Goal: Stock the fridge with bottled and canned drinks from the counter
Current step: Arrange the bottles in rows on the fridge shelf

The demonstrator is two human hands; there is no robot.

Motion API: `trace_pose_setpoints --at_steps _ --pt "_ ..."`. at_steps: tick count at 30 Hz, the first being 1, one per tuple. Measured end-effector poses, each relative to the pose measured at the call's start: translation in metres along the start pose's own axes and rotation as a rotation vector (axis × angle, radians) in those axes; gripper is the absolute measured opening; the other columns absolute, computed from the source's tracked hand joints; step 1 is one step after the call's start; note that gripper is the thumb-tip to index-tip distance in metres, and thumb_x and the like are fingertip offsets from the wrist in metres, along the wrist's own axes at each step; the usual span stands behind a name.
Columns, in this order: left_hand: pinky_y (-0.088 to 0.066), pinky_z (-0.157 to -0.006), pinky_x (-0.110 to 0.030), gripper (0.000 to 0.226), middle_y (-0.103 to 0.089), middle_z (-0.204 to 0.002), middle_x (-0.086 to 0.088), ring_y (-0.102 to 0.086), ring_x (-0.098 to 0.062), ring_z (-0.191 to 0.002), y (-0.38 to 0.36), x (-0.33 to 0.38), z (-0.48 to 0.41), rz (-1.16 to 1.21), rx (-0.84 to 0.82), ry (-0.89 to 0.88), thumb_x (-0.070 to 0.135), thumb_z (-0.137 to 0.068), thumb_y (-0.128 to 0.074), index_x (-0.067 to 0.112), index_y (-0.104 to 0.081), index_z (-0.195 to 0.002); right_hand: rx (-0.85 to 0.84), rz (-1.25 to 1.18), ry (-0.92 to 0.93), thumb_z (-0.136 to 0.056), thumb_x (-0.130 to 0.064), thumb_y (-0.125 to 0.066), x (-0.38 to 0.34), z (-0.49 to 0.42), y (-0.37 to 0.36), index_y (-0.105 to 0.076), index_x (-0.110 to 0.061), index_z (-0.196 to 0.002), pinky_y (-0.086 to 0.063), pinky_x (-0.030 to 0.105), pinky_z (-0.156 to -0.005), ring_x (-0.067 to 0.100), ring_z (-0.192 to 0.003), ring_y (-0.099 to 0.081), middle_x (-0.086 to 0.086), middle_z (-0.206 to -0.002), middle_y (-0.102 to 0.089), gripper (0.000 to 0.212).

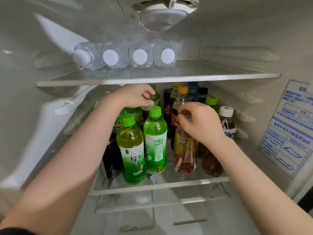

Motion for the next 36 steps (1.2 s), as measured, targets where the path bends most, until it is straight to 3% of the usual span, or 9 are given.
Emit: trace_pose_setpoints --at_steps 4,7,10,13,16,22,25,29,36 --pt "-0.044 -0.086 -0.026 0.051 -0.059 -0.126 0.004 -0.057 -0.014 -0.107 -0.003 0.001 -0.011 -0.111 -0.105 0.005 0.024 -0.082 -0.072 0.024 -0.055 -0.130 0.004 0.007 -0.016 -0.086 -0.021 -0.059 0.002 0.000 -0.010 -0.074 -0.018 -0.094 -0.054 0.035 -0.068 0.019 -0.084 -0.064 0.002 -0.091 -0.071 0.017" --pt "-0.057 -0.083 -0.038 0.045 -0.061 -0.120 -0.002 -0.061 -0.023 -0.105 -0.007 0.002 -0.016 -0.085 -0.168 0.008 0.018 -0.077 -0.076 0.021 -0.063 -0.120 0.001 -0.031 -0.050 -0.086 -0.016 -0.060 0.002 0.003 -0.020 -0.075 -0.015 -0.095 -0.054 0.036 -0.069 0.023 -0.084 -0.066 0.006 -0.092 -0.072 0.017" --pt "-0.056 -0.077 -0.035 0.032 -0.065 -0.111 -0.001 -0.062 -0.016 -0.090 -0.008 0.002 -0.023 -0.092 -0.173 -0.026 0.005 -0.084 -0.065 0.022 -0.066 -0.110 0.047 -0.071 -0.074 -0.085 -0.015 -0.062 0.003 0.007 -0.026 -0.075 -0.014 -0.097 -0.054 0.036 -0.068 0.025 -0.085 -0.066 0.007 -0.093 -0.072 0.018" --pt "-0.056 -0.077 -0.034 0.035 -0.067 -0.107 0.002 -0.064 -0.013 -0.091 -0.009 0.003 -0.028 -0.106 -0.166 -0.036 -0.002 -0.085 -0.057 0.023 -0.066 -0.108 0.072 -0.081 -0.090 -0.086 -0.016 -0.062 0.003 0.008 -0.027 -0.075 -0.014 -0.098 -0.054 0.036 -0.066 0.024 -0.084 -0.067 0.006 -0.093 -0.072 0.017" --pt "-0.054 -0.062 -0.023 0.031 -0.066 -0.101 -0.001 -0.061 -0.008 -0.076 -0.009 0.003 -0.029 -0.042 -0.213 -0.015 -0.003 -0.086 -0.058 0.016 -0.065 -0.110 0.076 -0.090 -0.087 -0.086 -0.016 -0.062 0.003 0.009 -0.028 -0.074 -0.014 -0.098 -0.054 0.036 -0.064 0.024 -0.082 -0.067 0.007 -0.091 -0.072 0.017" --pt "-0.056 -0.061 -0.019 0.033 -0.059 -0.112 -0.006 -0.061 -0.021 -0.101 -0.005 0.007 -0.019 -0.059 -0.294 0.067 0.005 -0.079 -0.073 0.013 -0.065 -0.110 0.050 -0.074 -0.092 -0.088 -0.019 -0.060 0.005 0.009 -0.028 -0.074 -0.016 -0.101 -0.054 0.036 -0.065 0.023 -0.084 -0.066 0.005 -0.095 -0.071 0.019" --pt "-0.052 -0.050 -0.016 0.037 -0.053 -0.107 -0.008 -0.059 -0.025 -0.095 -0.002 0.002 -0.014 -0.085 -0.284 0.135 0.000 -0.076 -0.075 0.011 -0.063 -0.109 0.047 -0.068 -0.090 -0.088 -0.019 -0.060 0.005 0.010 -0.027 -0.073 -0.015 -0.101 -0.053 0.036 -0.064 0.024 -0.083 -0.066 0.006 -0.094 -0.071 0.019" --pt "-0.053 -0.054 -0.015 0.058 -0.052 -0.112 -0.005 -0.062 -0.028 -0.101 0.001 -0.004 -0.008 -0.094 -0.254 0.184 0.002 -0.075 -0.077 0.012 -0.057 -0.129 0.039 -0.053 -0.085 -0.088 -0.018 -0.059 0.004 0.009 -0.028 -0.073 -0.016 -0.100 -0.052 0.035 -0.063 0.025 -0.083 -0.065 0.006 -0.092 -0.071 0.019" --pt "-0.049 -0.045 -0.014 0.052 -0.056 -0.095 -0.003 -0.057 -0.020 -0.074 0.005 -0.006 0.002 -0.087 -0.224 0.203 0.001 -0.070 -0.080 0.005 -0.062 -0.120 0.038 -0.049 -0.087 -0.089 -0.021 -0.057 0.004 0.010 -0.028 -0.073 -0.017 -0.100 -0.052 0.035 -0.065 0.023 -0.084 -0.065 0.005 -0.094 -0.071 0.020"
Point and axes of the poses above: each hand's wrist, its own z-axis away from the middle knuckle, its own y-axis out of the back of the hand, x = y × z, the point moved 2 cm from there along -z, towards the middle knuckle
